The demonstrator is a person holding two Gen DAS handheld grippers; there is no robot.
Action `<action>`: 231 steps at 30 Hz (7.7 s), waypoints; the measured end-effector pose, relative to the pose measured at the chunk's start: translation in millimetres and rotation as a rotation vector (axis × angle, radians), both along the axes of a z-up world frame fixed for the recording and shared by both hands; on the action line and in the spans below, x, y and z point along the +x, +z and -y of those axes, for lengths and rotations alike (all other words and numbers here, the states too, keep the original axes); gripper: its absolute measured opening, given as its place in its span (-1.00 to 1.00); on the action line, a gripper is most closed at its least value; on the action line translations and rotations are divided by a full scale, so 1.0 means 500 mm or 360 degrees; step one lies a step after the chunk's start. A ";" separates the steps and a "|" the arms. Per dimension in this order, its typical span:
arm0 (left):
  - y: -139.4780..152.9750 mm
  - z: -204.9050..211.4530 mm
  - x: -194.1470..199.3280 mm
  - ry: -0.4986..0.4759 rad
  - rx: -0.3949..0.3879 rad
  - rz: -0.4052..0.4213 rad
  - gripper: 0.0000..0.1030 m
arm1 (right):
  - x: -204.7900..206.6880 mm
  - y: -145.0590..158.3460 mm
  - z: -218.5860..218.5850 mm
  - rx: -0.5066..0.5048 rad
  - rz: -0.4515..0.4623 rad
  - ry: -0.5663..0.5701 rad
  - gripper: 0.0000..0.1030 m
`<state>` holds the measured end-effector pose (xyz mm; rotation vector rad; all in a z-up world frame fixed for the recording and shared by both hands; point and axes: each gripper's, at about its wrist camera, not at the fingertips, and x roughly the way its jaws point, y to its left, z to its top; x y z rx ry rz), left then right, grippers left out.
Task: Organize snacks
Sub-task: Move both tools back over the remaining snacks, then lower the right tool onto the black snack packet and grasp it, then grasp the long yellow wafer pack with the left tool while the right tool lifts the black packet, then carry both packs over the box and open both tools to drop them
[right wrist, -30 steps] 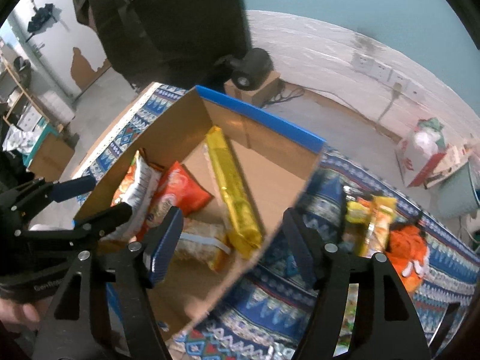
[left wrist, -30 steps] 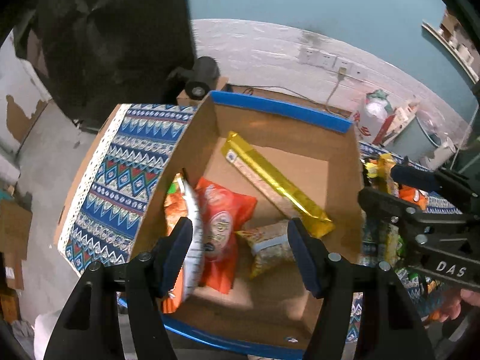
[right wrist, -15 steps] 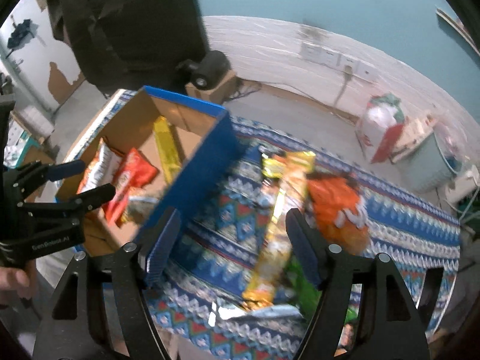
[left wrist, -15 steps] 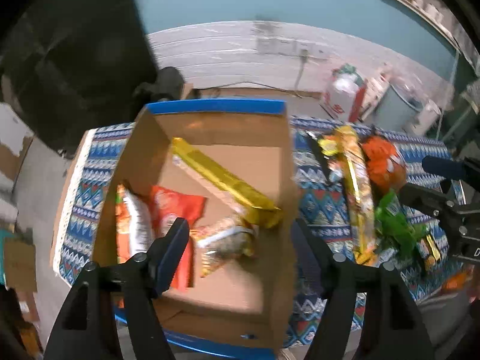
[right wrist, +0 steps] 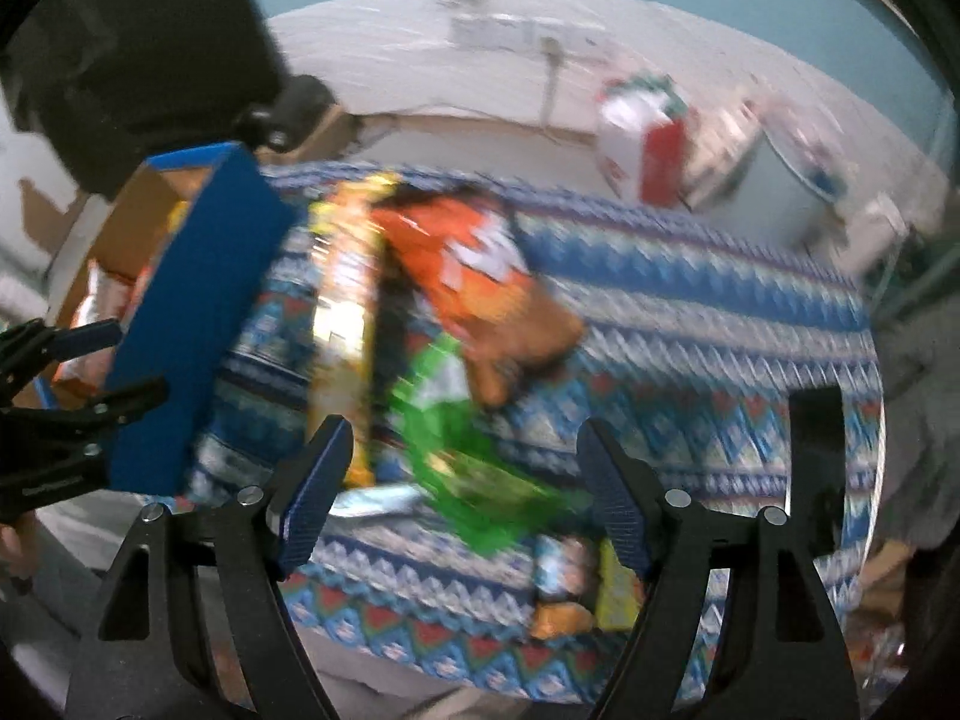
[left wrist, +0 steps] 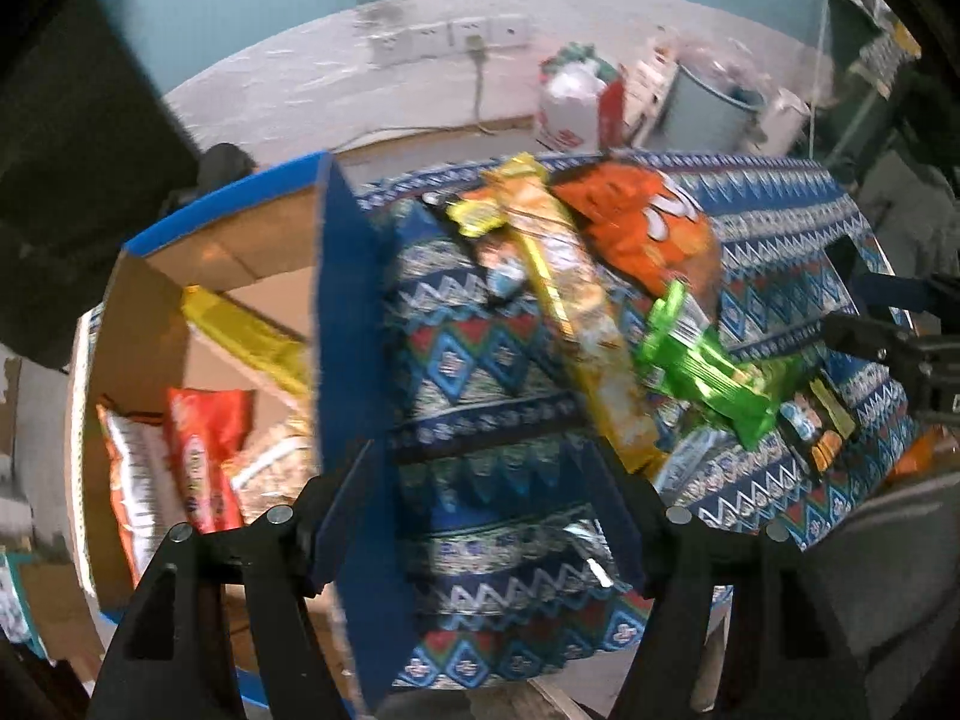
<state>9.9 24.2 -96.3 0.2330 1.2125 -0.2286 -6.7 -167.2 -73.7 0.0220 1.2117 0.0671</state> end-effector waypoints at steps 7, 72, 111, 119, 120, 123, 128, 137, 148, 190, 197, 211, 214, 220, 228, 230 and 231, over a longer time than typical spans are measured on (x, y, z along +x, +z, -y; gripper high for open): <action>-0.035 0.064 -0.006 -0.0085 0.0004 -0.0092 0.40 | -0.044 -0.048 0.100 -0.0027 -0.0111 -0.0152 0.53; -0.129 0.063 0.099 0.0193 -0.0237 -0.0344 0.53 | 0.031 -0.293 0.160 0.0078 -0.0348 -0.0520 0.54; -0.115 0.090 0.139 0.0163 -0.0149 -0.0113 -0.38 | 0.024 -0.169 0.155 -0.0165 -0.0079 -0.0210 0.13; -0.062 0.073 0.113 0.0142 -0.0144 0.0030 -0.38 | 0.023 -0.109 0.121 -0.0141 0.0003 -0.0174 0.13; -0.055 0.072 0.111 0.0140 -0.0145 0.0048 -0.38 | 0.021 -0.102 0.115 -0.0138 0.0012 -0.0170 0.13; -0.032 0.064 0.102 0.0140 -0.0155 0.0097 -0.38 | 0.012 -0.079 0.098 -0.0131 0.0038 -0.0162 0.13; -0.009 0.053 0.090 0.0135 -0.0165 0.0155 -0.38 | 0.020 -0.081 0.098 -0.0120 0.0065 -0.0152 0.13; 0.038 0.022 0.069 0.0166 -0.0227 0.0234 -0.38 | 0.035 -0.066 0.071 -0.0103 0.0115 -0.0110 0.13; 0.104 -0.023 0.039 0.0189 -0.0255 0.0386 -0.38 | 0.048 -0.015 0.008 -0.0052 0.0198 -0.0038 0.13; 0.039 -0.369 0.017 0.0692 -0.0311 0.0316 -0.38 | 0.152 0.027 -0.420 0.0078 0.0245 0.0499 0.13; 0.024 -0.401 0.018 0.0780 -0.0326 0.0259 -0.31 | 0.163 0.022 -0.457 0.0087 0.0236 0.0540 0.13; 0.036 -0.478 -0.008 0.0942 -0.0195 0.0260 0.45 | 0.195 -0.010 -0.552 0.0104 0.0174 0.0663 0.13; 0.031 -0.493 -0.011 0.0971 -0.0196 0.0238 0.45 | 0.201 -0.015 -0.574 0.0105 0.0154 0.0713 0.13; 0.035 -0.506 -0.018 0.1017 -0.0175 0.0241 0.51 | 0.214 -0.024 -0.611 0.0076 0.0132 0.0850 0.14; 0.036 -0.493 -0.011 0.1001 -0.0167 0.0219 0.52 | 0.222 -0.043 -0.614 0.0077 0.0094 0.0886 0.47; 0.038 -0.486 -0.008 0.0986 -0.0167 0.0226 0.52 | 0.221 -0.037 -0.602 0.0069 0.0110 0.0869 0.48; 0.039 -0.482 -0.007 0.0983 -0.0162 0.0226 0.52 | 0.221 -0.032 -0.598 0.0060 0.0120 0.0863 0.49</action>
